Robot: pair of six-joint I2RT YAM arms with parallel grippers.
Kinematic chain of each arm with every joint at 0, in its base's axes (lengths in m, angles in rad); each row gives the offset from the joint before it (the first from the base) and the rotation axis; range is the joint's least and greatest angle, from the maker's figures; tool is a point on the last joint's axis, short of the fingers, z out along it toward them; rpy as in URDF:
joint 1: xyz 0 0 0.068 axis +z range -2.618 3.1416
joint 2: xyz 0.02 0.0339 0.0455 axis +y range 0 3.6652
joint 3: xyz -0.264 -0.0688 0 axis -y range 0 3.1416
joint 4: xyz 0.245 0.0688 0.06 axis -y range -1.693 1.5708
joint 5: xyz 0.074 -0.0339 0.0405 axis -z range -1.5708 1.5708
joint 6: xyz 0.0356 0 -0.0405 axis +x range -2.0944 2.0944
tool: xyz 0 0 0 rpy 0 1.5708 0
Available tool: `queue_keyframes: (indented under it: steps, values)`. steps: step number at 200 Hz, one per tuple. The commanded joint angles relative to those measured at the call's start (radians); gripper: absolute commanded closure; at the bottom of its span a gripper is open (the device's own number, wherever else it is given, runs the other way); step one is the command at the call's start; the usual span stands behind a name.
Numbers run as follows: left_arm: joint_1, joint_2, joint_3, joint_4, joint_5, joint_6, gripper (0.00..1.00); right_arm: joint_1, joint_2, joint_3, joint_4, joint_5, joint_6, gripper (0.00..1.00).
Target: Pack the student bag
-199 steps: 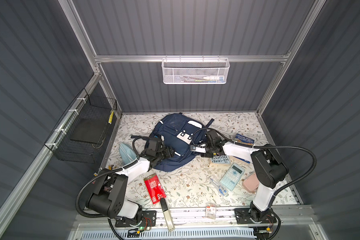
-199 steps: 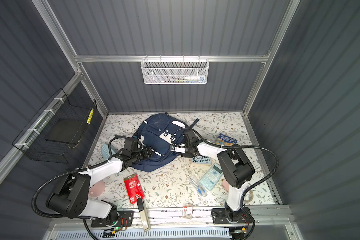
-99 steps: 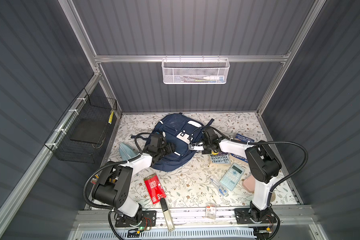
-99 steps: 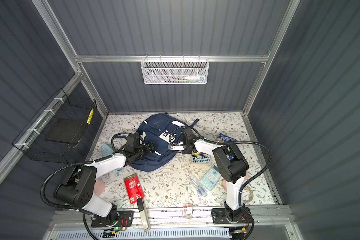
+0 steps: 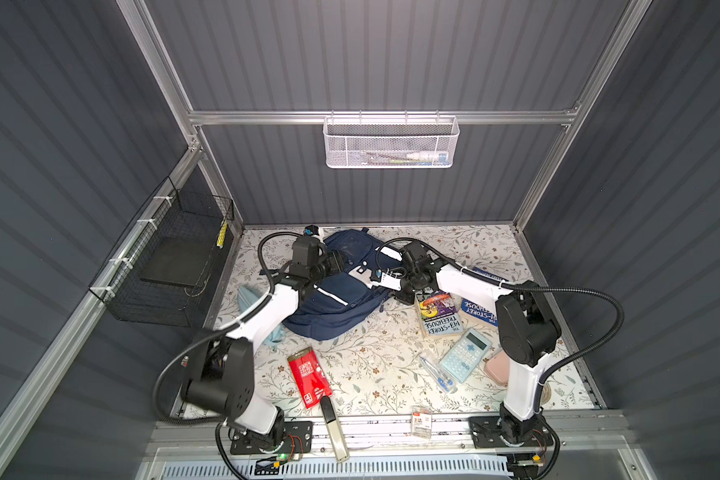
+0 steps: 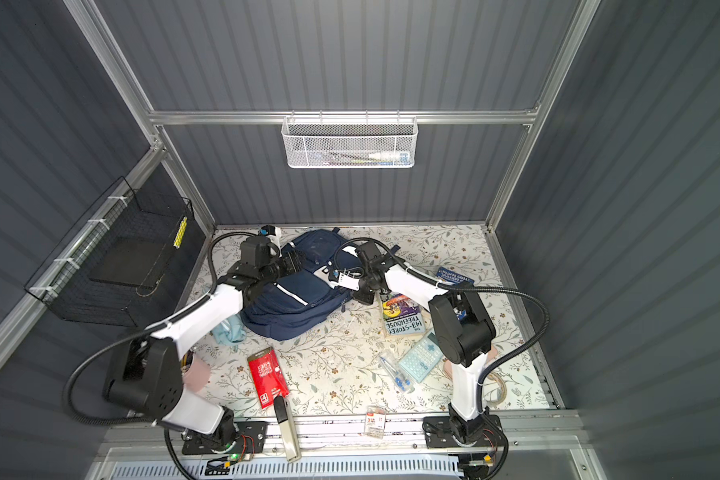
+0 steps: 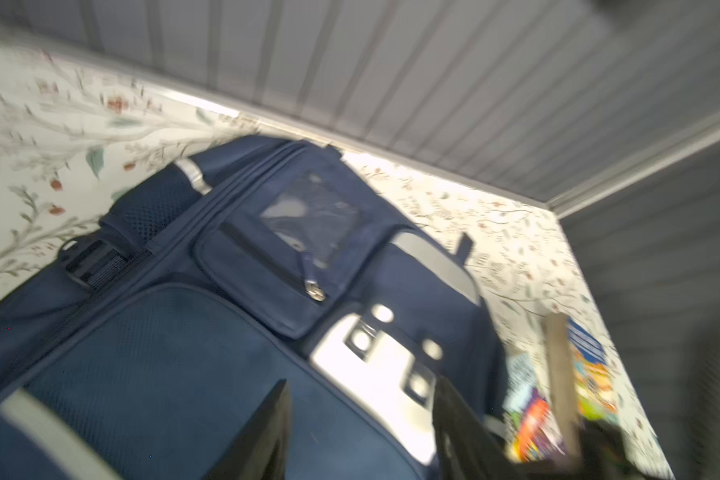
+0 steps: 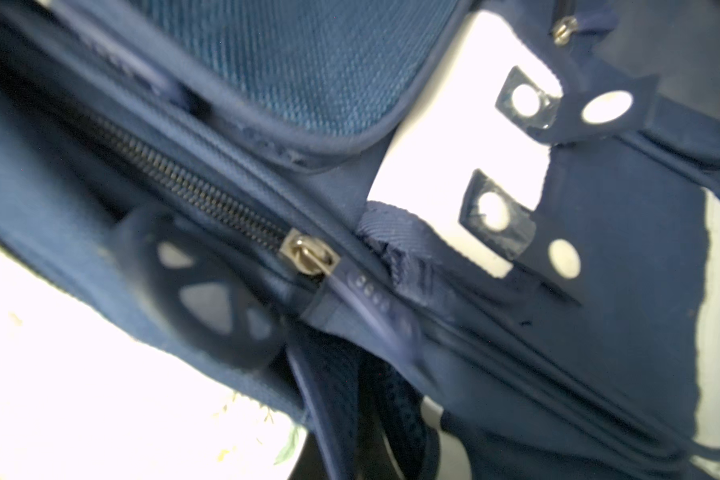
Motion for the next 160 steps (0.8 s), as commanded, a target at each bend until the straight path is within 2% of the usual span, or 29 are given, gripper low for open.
queue_keyframes:
  steps: [1, 24, 38, 50, 62, 104, 121, 136, 160]
  values:
    - [-0.15, -0.195, -0.177, -0.055, -0.133, -0.024, 0.45, -0.002, 0.017, 0.072, -0.061, -0.139, 0.147, 1.0]
    - [-0.375, -0.279, -0.317, -0.057, -0.311, -0.057, 0.47, -0.004, 0.029, 0.091, -0.083, -0.118, 0.187, 1.0]
    - [-0.463, -0.262, -0.339, -0.052, -0.369, -0.086, 0.5, -0.005, 0.031, 0.092, -0.082, -0.106, 0.217, 1.0]
    - [-0.504, -0.219, -0.347, -0.026, -0.369, -0.105, 0.5, -0.006, 0.03, 0.097, -0.085, -0.112, 0.242, 1.0]
    - [-0.51, -0.156, -0.346, 0.011, -0.368, -0.111, 0.5, -0.005, 0.028, 0.099, -0.089, -0.12, 0.264, 1.0]
    - [-0.51, 0.06, -0.259, 0.114, -0.473, -0.037, 0.5, -0.005, 0.021, 0.095, -0.085, -0.136, 0.336, 1.0]
    - [-0.51, 0.11, -0.252, 0.194, -0.493, -0.037, 0.5, -0.004, 0.029, 0.112, -0.111, -0.156, 0.372, 1.0]
    - [-0.505, 0.159, -0.205, 0.168, -0.535, -0.005, 0.49, -0.004, 0.029, 0.113, -0.119, -0.164, 0.401, 1.0]
    - [-0.503, 0.203, -0.167, 0.196, -0.542, 0.04, 0.47, 0.003, 0.032, 0.107, -0.129, -0.191, 0.426, 1.0]
